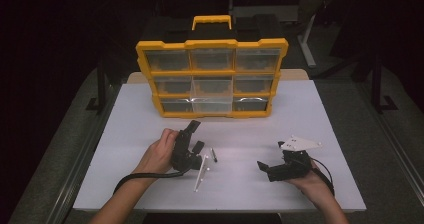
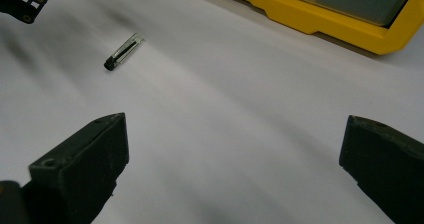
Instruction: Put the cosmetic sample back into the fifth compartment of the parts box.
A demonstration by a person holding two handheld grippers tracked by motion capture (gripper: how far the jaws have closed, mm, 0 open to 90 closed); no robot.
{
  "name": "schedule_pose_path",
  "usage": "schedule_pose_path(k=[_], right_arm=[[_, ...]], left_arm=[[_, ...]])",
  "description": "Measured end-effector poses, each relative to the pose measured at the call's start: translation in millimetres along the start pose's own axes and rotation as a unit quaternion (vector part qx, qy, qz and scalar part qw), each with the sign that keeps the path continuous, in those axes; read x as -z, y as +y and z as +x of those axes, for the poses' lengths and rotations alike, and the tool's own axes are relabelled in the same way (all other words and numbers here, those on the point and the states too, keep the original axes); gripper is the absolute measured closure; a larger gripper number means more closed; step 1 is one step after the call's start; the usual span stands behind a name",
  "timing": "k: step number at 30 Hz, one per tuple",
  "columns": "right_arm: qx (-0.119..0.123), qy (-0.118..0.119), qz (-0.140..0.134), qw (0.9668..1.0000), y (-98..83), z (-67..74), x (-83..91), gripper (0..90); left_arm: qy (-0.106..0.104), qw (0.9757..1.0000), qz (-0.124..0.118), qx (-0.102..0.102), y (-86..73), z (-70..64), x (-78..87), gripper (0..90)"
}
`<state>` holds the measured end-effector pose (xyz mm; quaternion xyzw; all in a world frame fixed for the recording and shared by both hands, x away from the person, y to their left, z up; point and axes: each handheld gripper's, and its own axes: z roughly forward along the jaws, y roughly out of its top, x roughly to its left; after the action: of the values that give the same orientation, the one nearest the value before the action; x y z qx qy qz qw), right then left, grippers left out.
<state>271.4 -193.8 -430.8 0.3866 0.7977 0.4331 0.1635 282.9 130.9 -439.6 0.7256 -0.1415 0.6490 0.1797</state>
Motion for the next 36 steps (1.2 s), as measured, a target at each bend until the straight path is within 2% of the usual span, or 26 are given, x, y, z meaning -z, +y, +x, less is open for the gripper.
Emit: schedule_pose_path(k=[11, 12, 16, 24, 30, 34, 36], right_arm=[[0.002, 0.000, 0.001, 1.0000, -0.5, -0.3, -0.5, 0.0], [0.001, 0.000, 0.001, 1.0000, -0.4, 0.1, -0.6, 0.0], [0.001, 0.000, 0.001, 1.0000, -0.3, 0.2, -0.8, 0.0], [0.004, -0.002, -0.001, 1.0000, -0.7, -0.8, -0.2, 0.0], [0.002, -0.001, 0.001, 1.0000, -0.3, 0.5, -1.4, 0.0], [0.000, -0.002, 0.002, 1.0000, -0.5, 0.7, -1.2, 0.0], [0.004, -0.003, 0.002, 1.0000, -1.0, -0.1, -1.2, 0.0]], left_arm=[[-0.006, 0.9998, 0.005, 0.017, -3.7, -8.3, 0.6, 0.2], [-0.005, 0.9997, 0.000, 0.026, -3.9, -8.6, 0.1, 0.3], [-0.005, 0.9995, 0.005, 0.032, -5.5, -8.0, 0.2, 0.3], [-0.016, 0.9982, 0.013, 0.056, -11.3, -9.8, -1.3, 0.5], [-0.023, 0.9960, 0.020, 0.084, -16.8, -8.9, -1.3, 0.4], [-0.030, 0.9930, 0.019, 0.112, -19.2, -8.9, -2.6, 0.4], [-0.035, 0.9920, 0.019, 0.120, -19.9, -9.5, -3.2, 0.4]])
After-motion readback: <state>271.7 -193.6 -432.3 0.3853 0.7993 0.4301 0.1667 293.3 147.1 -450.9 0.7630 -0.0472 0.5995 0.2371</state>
